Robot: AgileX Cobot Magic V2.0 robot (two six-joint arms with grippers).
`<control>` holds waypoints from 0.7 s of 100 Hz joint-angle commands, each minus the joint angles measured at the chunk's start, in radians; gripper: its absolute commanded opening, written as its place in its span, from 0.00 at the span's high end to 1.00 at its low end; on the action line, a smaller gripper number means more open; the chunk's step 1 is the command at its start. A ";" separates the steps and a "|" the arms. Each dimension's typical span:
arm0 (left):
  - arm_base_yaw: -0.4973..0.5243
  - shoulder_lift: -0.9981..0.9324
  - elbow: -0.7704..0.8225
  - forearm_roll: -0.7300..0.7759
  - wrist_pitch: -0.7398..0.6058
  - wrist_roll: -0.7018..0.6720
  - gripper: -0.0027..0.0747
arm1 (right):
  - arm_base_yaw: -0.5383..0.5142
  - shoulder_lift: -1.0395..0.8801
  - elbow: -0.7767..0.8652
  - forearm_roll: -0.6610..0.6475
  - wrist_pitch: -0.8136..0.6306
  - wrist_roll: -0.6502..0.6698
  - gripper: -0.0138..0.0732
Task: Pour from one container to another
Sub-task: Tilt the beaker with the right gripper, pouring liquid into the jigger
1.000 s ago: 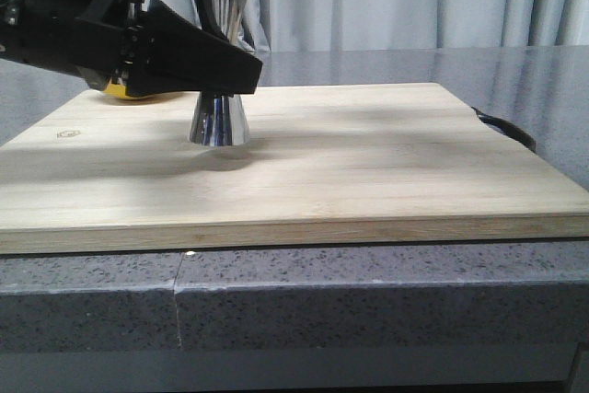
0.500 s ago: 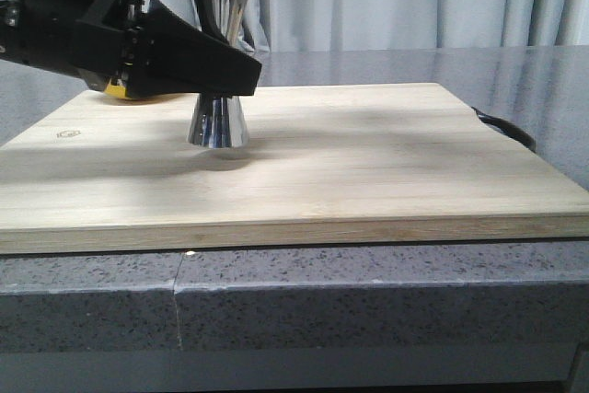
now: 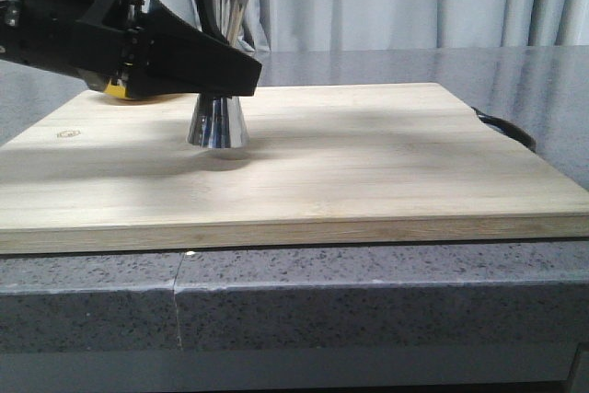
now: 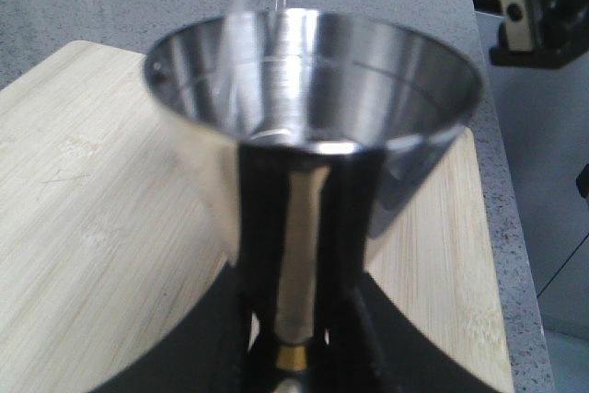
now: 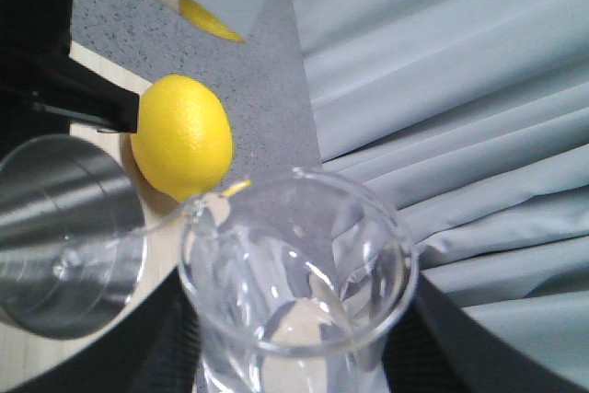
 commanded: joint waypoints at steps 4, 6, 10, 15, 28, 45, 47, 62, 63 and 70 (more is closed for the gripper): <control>-0.009 -0.036 -0.028 -0.062 0.057 -0.005 0.94 | 0.001 -0.029 -0.038 -0.013 -0.055 -0.004 0.66; -0.009 -0.036 -0.028 -0.062 0.057 -0.005 0.94 | 0.001 -0.029 -0.038 -0.018 -0.055 -0.004 0.66; -0.009 -0.036 -0.028 -0.062 0.057 -0.005 0.94 | 0.001 -0.029 -0.038 -0.026 -0.055 -0.004 0.66; -0.009 -0.036 -0.028 -0.062 0.057 -0.005 0.94 | 0.001 -0.029 -0.038 -0.029 -0.052 -0.004 0.66; -0.009 -0.036 -0.028 -0.062 0.057 -0.005 0.94 | 0.001 -0.029 -0.038 -0.035 -0.050 -0.004 0.66; -0.009 -0.036 -0.028 -0.062 0.057 -0.005 0.94 | 0.001 -0.029 -0.038 -0.080 -0.047 -0.004 0.66; -0.009 -0.036 -0.028 -0.062 0.057 -0.005 0.94 | 0.001 -0.029 -0.039 -0.080 -0.045 -0.004 0.66; -0.009 -0.036 -0.028 -0.062 0.057 -0.005 0.94 | 0.001 -0.029 -0.047 -0.090 -0.025 -0.004 0.66; -0.009 -0.036 -0.028 -0.062 0.057 -0.005 0.94 | 0.001 -0.029 -0.047 -0.093 -0.023 -0.004 0.66; -0.009 -0.036 -0.028 -0.062 0.057 -0.005 0.94 | 0.001 -0.029 -0.051 -0.110 -0.012 -0.004 0.66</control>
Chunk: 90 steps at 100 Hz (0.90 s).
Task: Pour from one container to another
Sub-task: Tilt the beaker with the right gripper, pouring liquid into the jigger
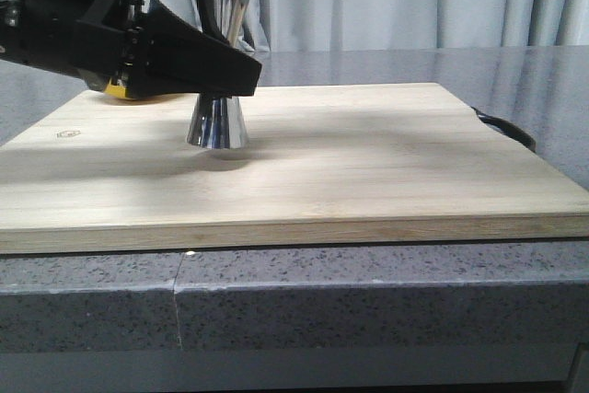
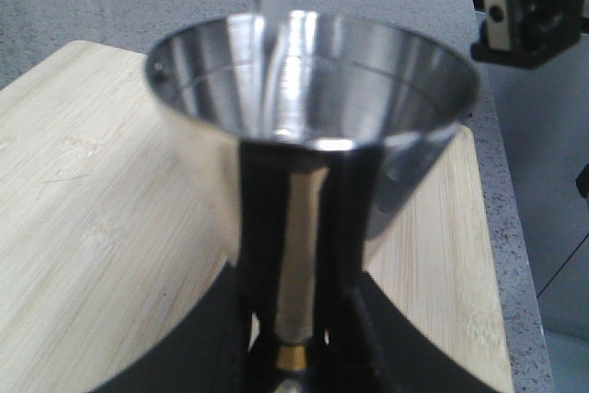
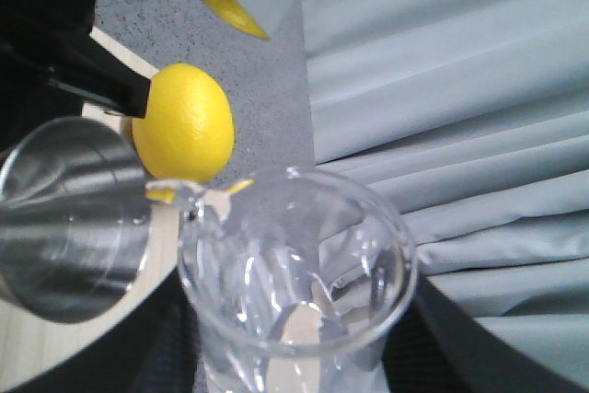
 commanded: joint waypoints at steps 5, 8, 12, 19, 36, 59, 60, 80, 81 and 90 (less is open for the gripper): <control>-0.009 -0.036 -0.028 -0.062 0.057 -0.005 0.94 | 0.001 -0.029 -0.046 -0.015 -0.014 -0.004 0.66; -0.009 -0.036 -0.028 -0.062 0.057 -0.005 0.94 | 0.001 -0.029 -0.048 -0.015 -0.011 -0.004 0.66; -0.009 -0.036 -0.028 -0.062 0.057 -0.005 0.94 | 0.001 -0.029 -0.050 -0.018 -0.011 -0.004 0.66; -0.009 -0.036 -0.028 -0.062 0.057 -0.005 0.94 | 0.001 -0.029 -0.052 -0.018 -0.011 -0.004 0.66; -0.009 -0.036 -0.028 -0.074 0.057 -0.005 0.94 | 0.001 -0.029 -0.052 -0.024 -0.002 -0.004 0.66; -0.009 -0.036 -0.028 -0.101 0.056 -0.005 0.94 | 0.001 -0.029 -0.052 -0.067 0.014 -0.004 0.66; -0.009 -0.036 -0.028 -0.101 0.056 -0.005 0.94 | 0.001 -0.029 -0.052 -0.068 0.014 -0.004 0.66; -0.009 -0.036 -0.028 -0.101 0.051 -0.005 0.94 | 0.001 -0.029 -0.052 -0.113 0.022 -0.004 0.66; -0.009 -0.036 -0.028 -0.101 0.051 -0.005 0.94 | 0.001 -0.029 -0.052 -0.115 0.022 -0.004 0.66; -0.009 -0.036 -0.028 -0.101 0.050 -0.004 0.94 | 0.001 -0.029 -0.052 -0.130 0.022 -0.004 0.66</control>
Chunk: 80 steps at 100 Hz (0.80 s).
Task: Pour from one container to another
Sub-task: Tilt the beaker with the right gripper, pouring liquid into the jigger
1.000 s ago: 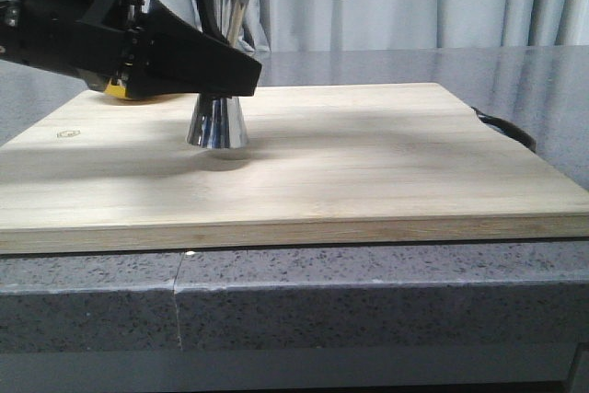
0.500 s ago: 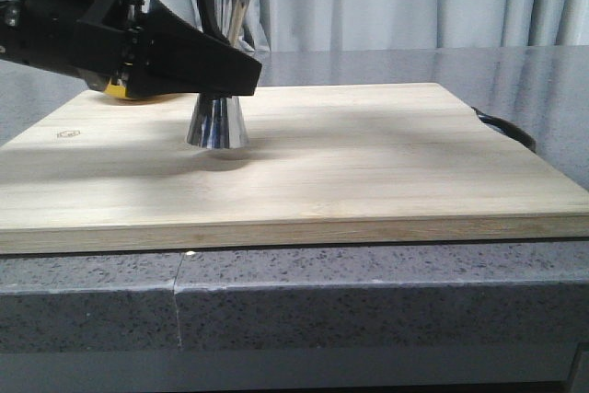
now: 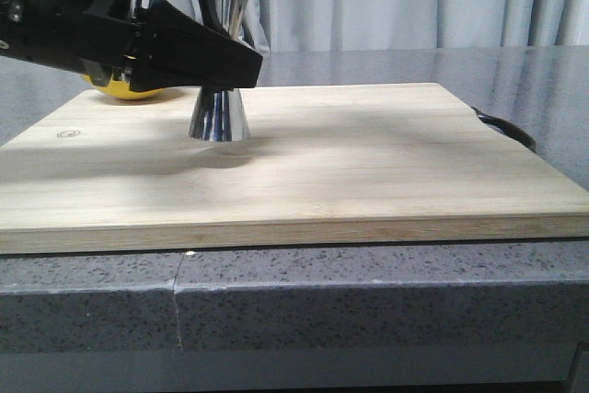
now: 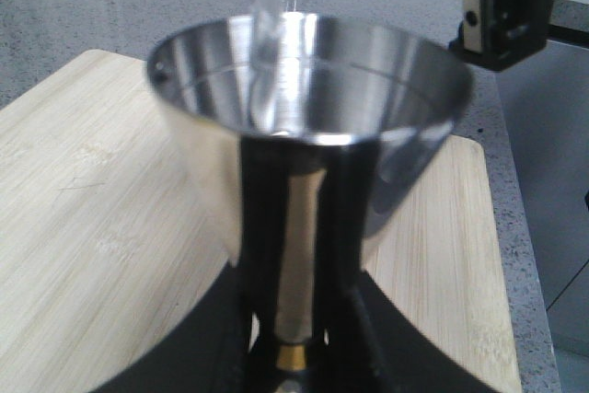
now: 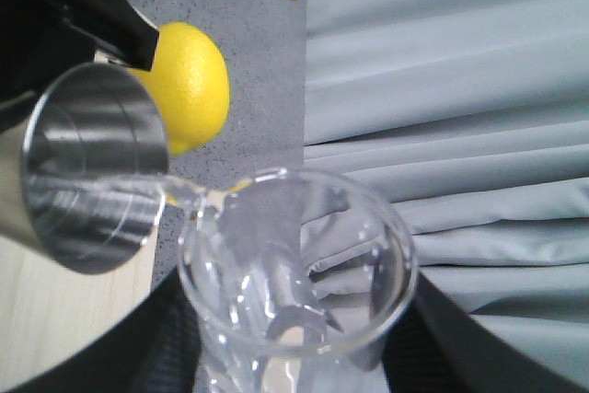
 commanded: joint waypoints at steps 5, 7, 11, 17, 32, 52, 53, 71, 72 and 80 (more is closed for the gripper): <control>-0.009 -0.036 -0.028 -0.072 0.056 -0.004 0.94 | 0.001 -0.030 -0.037 -0.030 -0.023 -0.003 0.66; -0.009 -0.036 -0.028 -0.072 0.056 -0.004 0.94 | 0.001 -0.030 -0.037 -0.035 -0.023 -0.003 0.66; -0.009 -0.036 -0.028 -0.072 0.056 0.002 0.94 | 0.001 -0.030 -0.037 -0.042 -0.023 -0.003 0.66; -0.009 -0.036 -0.028 -0.072 0.056 0.002 0.94 | 0.001 -0.030 -0.037 -0.045 -0.023 -0.003 0.66; -0.009 -0.036 -0.028 -0.072 0.056 0.002 0.94 | 0.001 -0.030 -0.037 -0.071 -0.021 -0.003 0.66; -0.009 -0.036 -0.028 -0.072 0.056 0.002 0.94 | 0.001 -0.030 -0.037 -0.092 -0.021 -0.003 0.66; -0.009 -0.036 -0.028 -0.072 0.056 0.002 0.94 | 0.001 -0.030 -0.037 -0.097 -0.021 -0.003 0.66; -0.009 -0.036 -0.028 -0.072 0.056 0.002 0.94 | 0.001 -0.030 -0.037 -0.121 -0.021 -0.003 0.66; -0.009 -0.036 -0.028 -0.072 0.056 0.002 0.94 | 0.001 -0.030 -0.037 -0.121 -0.021 -0.003 0.66; -0.009 -0.036 -0.028 -0.072 0.056 0.002 0.94 | 0.001 -0.030 -0.037 -0.121 -0.021 -0.003 0.66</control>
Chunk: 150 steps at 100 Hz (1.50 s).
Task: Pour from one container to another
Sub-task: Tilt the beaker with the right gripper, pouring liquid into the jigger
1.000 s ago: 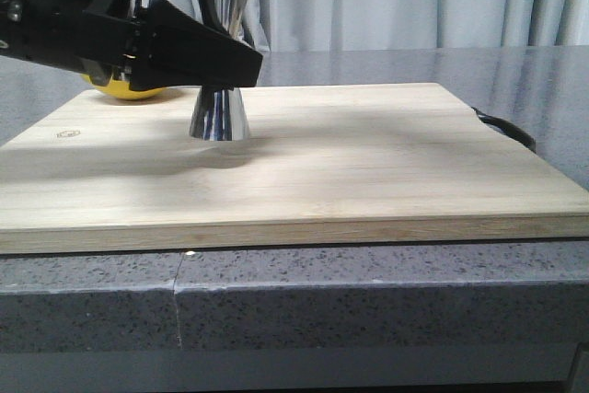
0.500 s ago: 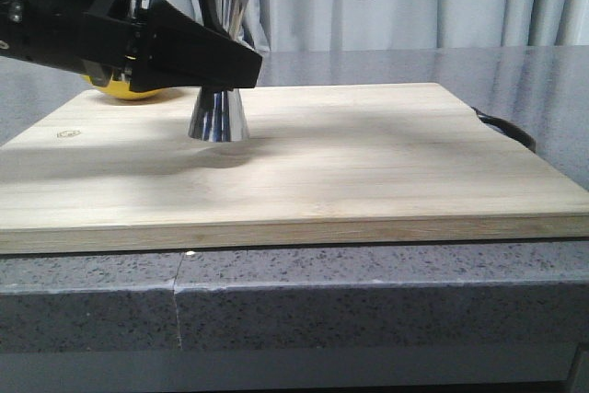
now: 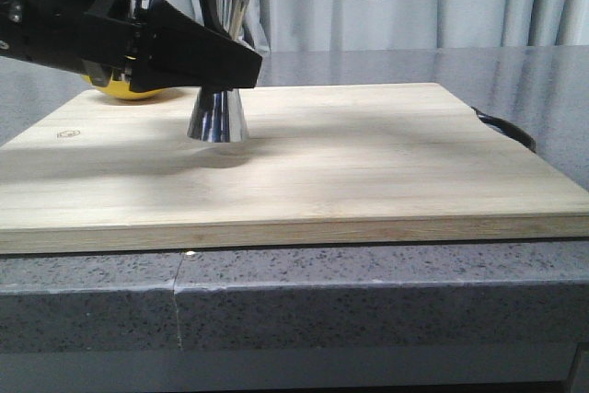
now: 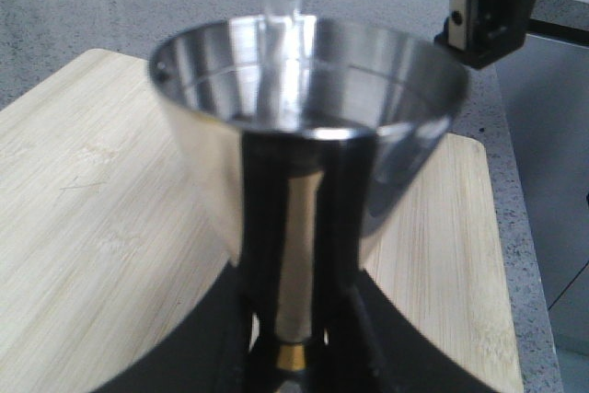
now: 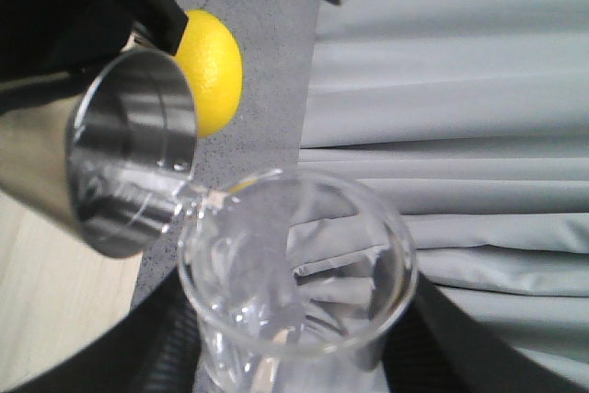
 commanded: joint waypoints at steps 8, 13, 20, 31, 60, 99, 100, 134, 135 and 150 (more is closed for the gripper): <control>-0.009 -0.036 -0.028 -0.072 0.058 0.002 0.94 | 0.001 -0.030 -0.037 0.000 -0.021 -0.003 0.66; -0.009 -0.036 -0.028 -0.072 0.058 0.002 0.94 | 0.001 -0.030 -0.037 -0.005 -0.021 -0.003 0.66; -0.009 -0.036 -0.028 -0.072 0.058 0.002 0.94 | 0.001 -0.030 -0.037 -0.009 -0.021 -0.003 0.66; -0.009 -0.036 -0.028 -0.072 0.058 0.002 0.94 | 0.001 -0.030 -0.049 -0.014 -0.021 -0.003 0.66; -0.009 -0.034 -0.028 -0.072 0.058 0.002 0.94 | 0.001 -0.030 -0.066 -0.040 -0.018 -0.003 0.66; -0.009 -0.034 -0.028 -0.081 0.058 0.002 0.94 | 0.001 -0.030 -0.066 -0.051 -0.016 -0.003 0.66; -0.009 -0.034 -0.028 -0.081 0.058 0.002 0.94 | 0.001 -0.030 -0.066 -0.051 -0.016 -0.003 0.66; -0.009 -0.034 -0.028 -0.090 0.058 0.005 0.94 | 0.001 -0.030 -0.066 0.060 0.027 0.149 0.66; -0.009 -0.034 -0.028 -0.089 0.058 0.005 0.94 | 0.001 -0.030 -0.066 0.060 0.025 0.161 0.66; -0.009 -0.034 -0.028 -0.101 0.058 0.005 0.94 | 0.001 -0.030 -0.066 0.079 0.027 0.393 0.66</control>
